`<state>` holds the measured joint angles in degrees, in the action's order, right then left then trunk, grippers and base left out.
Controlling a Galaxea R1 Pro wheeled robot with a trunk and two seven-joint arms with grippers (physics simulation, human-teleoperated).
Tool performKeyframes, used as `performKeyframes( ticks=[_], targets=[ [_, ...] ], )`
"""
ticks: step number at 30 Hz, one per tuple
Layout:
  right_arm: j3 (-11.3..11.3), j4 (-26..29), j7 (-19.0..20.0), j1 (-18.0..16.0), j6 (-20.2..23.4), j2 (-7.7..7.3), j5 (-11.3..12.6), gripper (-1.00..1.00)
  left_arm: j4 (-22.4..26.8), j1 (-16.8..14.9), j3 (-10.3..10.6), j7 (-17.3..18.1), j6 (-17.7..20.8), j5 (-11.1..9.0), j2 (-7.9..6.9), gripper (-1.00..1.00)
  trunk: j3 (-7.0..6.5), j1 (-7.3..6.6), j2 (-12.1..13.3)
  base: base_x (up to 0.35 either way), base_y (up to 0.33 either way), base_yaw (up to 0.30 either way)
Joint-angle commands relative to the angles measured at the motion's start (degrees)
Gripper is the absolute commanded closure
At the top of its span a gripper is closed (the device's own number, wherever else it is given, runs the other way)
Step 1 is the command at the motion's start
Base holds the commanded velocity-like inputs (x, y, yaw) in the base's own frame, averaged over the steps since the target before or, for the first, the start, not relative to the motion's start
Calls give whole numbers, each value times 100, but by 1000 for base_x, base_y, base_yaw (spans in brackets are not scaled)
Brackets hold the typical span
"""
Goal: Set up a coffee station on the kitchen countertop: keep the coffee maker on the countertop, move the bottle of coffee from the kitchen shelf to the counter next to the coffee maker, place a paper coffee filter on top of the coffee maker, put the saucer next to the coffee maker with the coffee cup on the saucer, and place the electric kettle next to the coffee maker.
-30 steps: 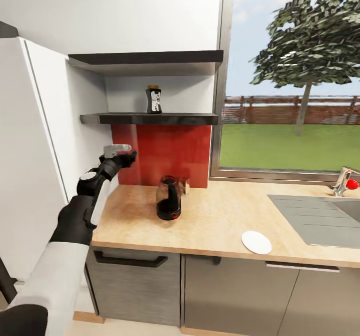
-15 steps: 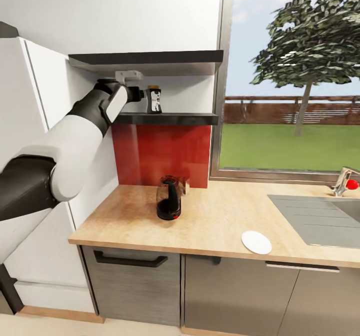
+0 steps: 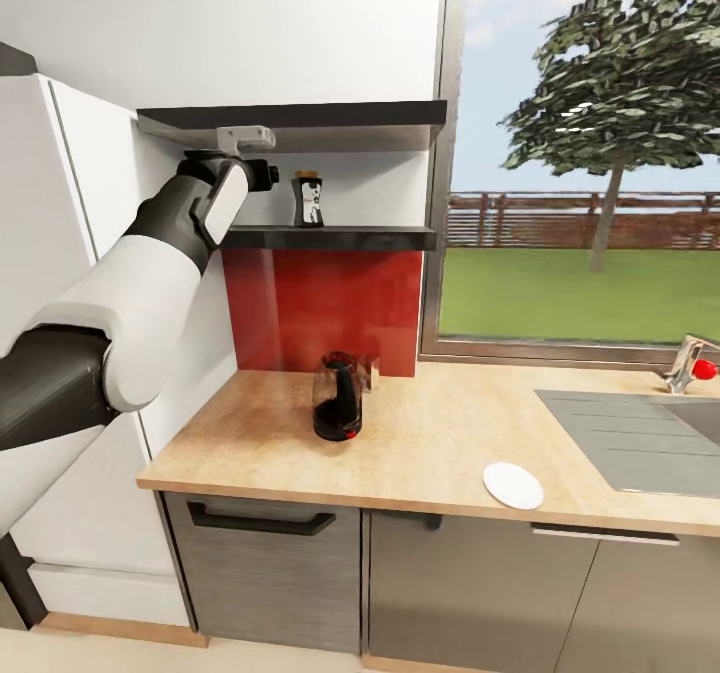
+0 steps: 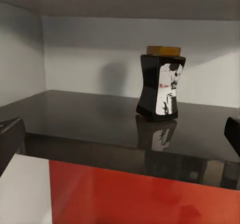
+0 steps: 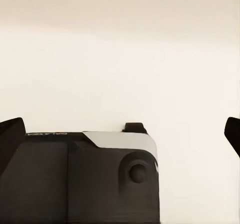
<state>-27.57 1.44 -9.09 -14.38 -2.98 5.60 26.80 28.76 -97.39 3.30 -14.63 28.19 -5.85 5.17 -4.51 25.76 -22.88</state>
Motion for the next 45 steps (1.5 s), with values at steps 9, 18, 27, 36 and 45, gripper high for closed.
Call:
performKeyframes(
  ticks=[9,18,27,36,45],
  targets=[
    [-55,-11,766,205,-1,-516,44,-100,10,0,30,-49,29,-56,-16,-100,3,2,-4,57,0,-37],
    [-64,-4,987,458,-1,-666,44,-100,4,0,28,-49,29,-56,-36,-100,44,2,-4,291,0,-211],
    [-64,-4,988,462,-1,-642,44,-100,-4,12,30,-49,29,-56,-468,-100,123,2,-4,42,0,-121],
    [-64,-4,988,462,-1,-639,44,-100,7,43,35,-46,30,-56,-571,-100,204,2,-4,31,0,-89],
    [-64,-4,977,462,-5,-639,44,-100,19,44,100,-40,37,-56,-570,-100,243,2,-4,241,0,-12]
  ],
)
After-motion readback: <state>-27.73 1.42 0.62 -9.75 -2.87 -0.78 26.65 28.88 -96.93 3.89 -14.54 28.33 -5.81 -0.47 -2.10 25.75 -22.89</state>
